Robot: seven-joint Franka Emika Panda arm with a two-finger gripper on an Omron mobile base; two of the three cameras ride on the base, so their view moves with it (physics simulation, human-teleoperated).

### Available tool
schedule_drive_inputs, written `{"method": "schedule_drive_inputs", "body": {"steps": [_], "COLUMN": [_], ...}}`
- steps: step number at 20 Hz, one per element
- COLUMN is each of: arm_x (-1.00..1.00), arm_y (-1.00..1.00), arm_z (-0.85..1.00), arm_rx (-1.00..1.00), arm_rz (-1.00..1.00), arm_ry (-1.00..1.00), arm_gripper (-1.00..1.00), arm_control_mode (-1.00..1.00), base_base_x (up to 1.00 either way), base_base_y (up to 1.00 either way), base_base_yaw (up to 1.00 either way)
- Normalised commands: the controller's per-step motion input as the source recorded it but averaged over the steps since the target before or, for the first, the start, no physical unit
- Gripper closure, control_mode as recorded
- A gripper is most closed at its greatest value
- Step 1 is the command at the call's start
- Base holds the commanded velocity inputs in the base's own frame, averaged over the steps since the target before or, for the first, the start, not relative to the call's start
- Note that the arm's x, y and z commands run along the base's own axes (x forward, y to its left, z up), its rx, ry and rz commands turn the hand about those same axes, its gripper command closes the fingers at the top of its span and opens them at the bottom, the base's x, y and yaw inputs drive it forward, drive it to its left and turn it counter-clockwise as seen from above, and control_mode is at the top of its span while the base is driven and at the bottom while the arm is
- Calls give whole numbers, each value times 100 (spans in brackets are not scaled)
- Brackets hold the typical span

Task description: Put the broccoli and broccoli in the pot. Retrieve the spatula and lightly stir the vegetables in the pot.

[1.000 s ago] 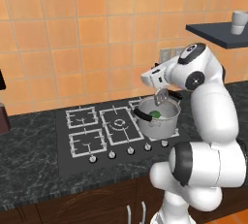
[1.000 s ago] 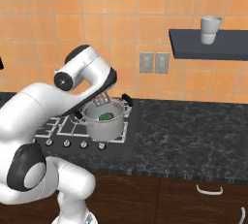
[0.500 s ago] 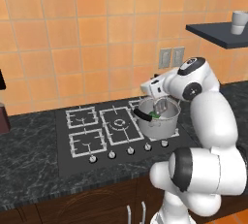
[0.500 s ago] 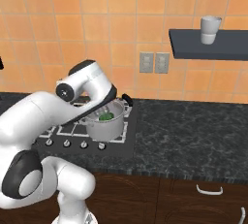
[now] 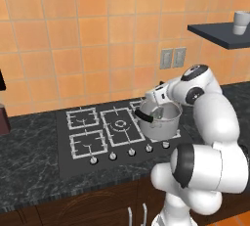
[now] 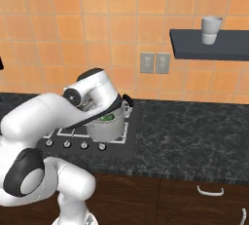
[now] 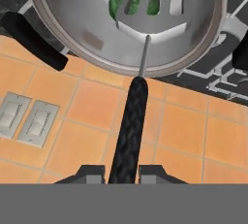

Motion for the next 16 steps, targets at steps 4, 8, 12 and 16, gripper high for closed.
{"method": "schedule_drive_inputs", "body": {"steps": [4,8,12,16], "arm_x": [5,11,26,15], "arm_y": [-3,0,0,0], "arm_z": [-16,-27,-19,-8], "arm_rx": [0,2,4,1], "arm_rz": [-4,-7,-6,-5], "arm_ry": [0,-12,-20,-10], "arm_gripper": [100,100,100,100], "arm_control_mode": [-100,-100,-100,-100], "base_base_x": [0,0,0,0], "base_base_y": [0,0,0,0], "base_base_yaw": [0,0,0,0]}}
